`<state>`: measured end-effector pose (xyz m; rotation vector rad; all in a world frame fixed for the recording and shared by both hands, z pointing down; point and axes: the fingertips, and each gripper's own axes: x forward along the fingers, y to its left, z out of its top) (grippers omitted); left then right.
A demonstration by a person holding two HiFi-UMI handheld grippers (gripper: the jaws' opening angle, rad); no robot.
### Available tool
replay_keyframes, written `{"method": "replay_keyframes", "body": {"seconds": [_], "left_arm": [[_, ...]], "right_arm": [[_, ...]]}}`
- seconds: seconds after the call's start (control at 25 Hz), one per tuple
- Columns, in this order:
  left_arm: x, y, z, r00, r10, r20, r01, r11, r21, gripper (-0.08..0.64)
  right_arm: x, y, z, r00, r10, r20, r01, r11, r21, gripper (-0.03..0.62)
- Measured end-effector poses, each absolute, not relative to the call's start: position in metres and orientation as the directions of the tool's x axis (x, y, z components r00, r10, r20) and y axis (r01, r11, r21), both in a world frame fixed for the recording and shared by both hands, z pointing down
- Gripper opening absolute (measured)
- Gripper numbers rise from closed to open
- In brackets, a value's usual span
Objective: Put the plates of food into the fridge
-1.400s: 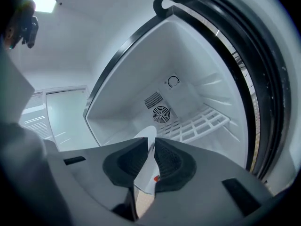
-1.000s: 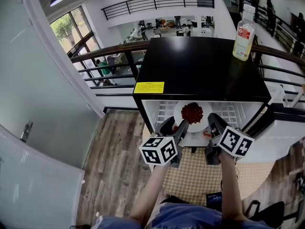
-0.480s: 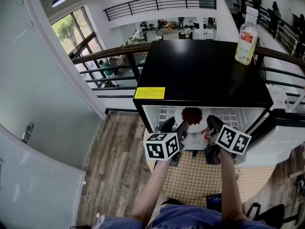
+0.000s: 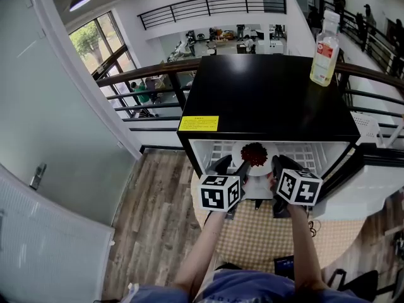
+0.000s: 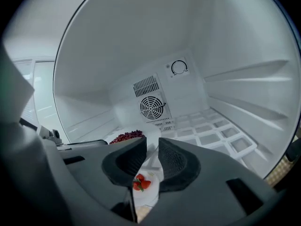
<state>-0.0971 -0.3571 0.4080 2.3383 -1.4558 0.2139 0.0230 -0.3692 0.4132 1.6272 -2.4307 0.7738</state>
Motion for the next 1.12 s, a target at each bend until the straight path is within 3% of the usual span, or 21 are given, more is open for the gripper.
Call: {"method": "replay_keyframes", "body": {"seconds": [0.6, 0.84, 1.12], "left_arm": [[-0.081, -0.311, 0.361, 0.502, -0.844, 0.187, -0.864, -0.496, 0.085, 0.238], [-0.068, -0.256, 0.370, 0.601, -0.785, 0.150, -0.799, -0.582, 0.151, 0.232], [-0.051, -0.197, 0.400, 0.636, -0.754, 0.166, -0.768, -0.599, 0.227, 0.163]], "right_arm": [[0.018, -0.317, 0.374, -0.527, -0.813, 0.247, -0.819, 0.408, -0.403, 0.084], [0.030, -0.269, 0.381, -0.564, -0.788, 0.246, -0.795, 0.437, -0.421, 0.084], [0.032, -0.214, 0.402, -0.617, -0.732, 0.290, -0.768, 0.478, -0.426, 0.083]]}}
